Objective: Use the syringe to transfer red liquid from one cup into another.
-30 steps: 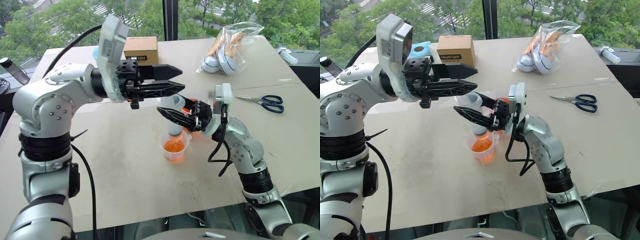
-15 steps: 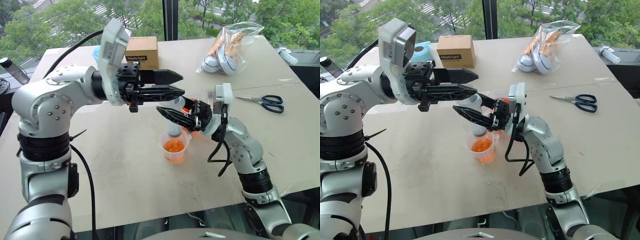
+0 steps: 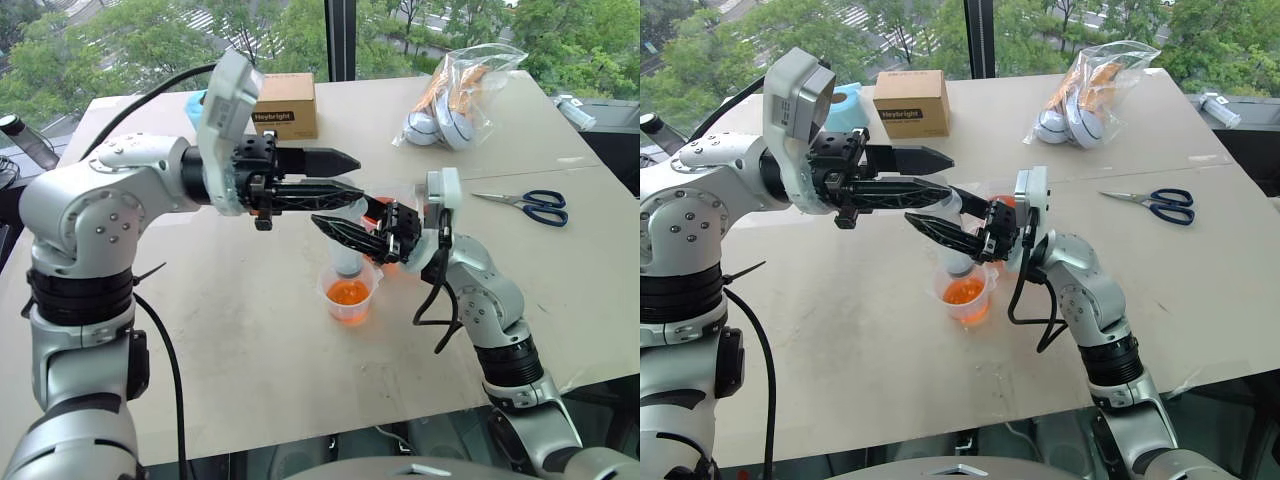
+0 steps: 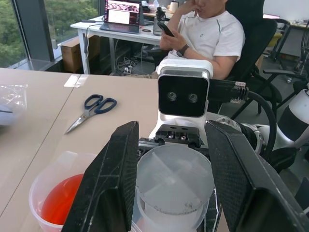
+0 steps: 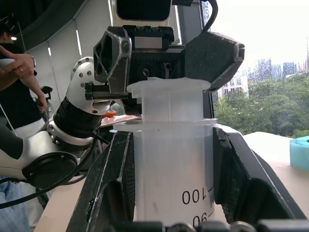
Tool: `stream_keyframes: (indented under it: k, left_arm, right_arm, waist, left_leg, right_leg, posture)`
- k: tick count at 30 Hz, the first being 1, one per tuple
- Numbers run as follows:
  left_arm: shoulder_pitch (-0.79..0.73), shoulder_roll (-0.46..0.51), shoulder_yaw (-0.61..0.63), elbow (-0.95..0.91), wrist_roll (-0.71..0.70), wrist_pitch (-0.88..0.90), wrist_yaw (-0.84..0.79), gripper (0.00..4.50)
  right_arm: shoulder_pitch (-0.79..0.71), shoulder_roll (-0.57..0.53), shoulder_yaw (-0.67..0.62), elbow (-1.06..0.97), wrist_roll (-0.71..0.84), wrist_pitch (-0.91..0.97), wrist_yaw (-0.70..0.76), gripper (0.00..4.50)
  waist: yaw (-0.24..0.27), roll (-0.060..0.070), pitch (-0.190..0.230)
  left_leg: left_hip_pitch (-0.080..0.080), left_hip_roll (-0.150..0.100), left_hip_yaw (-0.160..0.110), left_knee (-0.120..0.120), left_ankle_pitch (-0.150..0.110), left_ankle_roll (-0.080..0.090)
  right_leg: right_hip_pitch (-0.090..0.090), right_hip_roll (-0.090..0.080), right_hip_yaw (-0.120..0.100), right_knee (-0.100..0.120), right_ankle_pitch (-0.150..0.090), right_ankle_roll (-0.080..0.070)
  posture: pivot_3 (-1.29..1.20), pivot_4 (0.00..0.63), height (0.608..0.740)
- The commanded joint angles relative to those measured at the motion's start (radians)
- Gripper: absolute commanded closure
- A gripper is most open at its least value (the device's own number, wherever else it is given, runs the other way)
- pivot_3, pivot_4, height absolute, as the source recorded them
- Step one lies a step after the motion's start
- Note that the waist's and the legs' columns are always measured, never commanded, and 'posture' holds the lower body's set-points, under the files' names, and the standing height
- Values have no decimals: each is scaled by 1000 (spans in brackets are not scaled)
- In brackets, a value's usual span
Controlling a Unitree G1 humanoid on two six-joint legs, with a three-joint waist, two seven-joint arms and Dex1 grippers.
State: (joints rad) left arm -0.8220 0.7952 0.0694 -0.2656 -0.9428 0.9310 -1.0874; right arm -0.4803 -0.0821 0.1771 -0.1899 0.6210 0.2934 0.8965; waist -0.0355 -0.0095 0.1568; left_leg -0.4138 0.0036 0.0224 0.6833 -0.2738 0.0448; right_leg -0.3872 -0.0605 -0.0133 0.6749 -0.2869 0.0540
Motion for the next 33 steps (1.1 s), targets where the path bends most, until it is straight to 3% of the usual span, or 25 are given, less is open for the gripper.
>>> stream_keyframes:
  k: [1,22,25,33]
  left_arm:
    - [9,14,-16,-32,5,2,-22,2342]
    - [12,9,-27,-20,30,-10,-41,2342]
    - [7,3,-14,-19,18,-9,-36,2990]
    - [-23,-38,77,-5,-39,-16,34,3006]
  right_arm:
    - [-34,18,-28,-34,16,-47,1,2914]
    - [-41,21,-36,-36,25,-43,-2,2914]
    - [-36,19,-34,-36,25,-42,1,2914]
    - [-36,11,-35,-34,33,-37,7,2914]
  waist:
    - [0,0,0]
    - [0,0,0]
    - [0,0,0]
    - [0,0,0]
  left_leg:
    - [0,0,0,0,0,0]
    - [0,0,0,0,0,0]
    - [0,0,0,0,0,0]
    - [0,0,0,0,0,0]
  right_leg:
    - [0,0,0,0,0,0]
    - [0,0,0,0,0,0]
    - [0,0,0,0,0,0]
    - [0,0,0,0,0,0]
  posture:
    - [0,150,740]
    - [0,150,740]
    - [0,150,740]
    - [0,150,740]
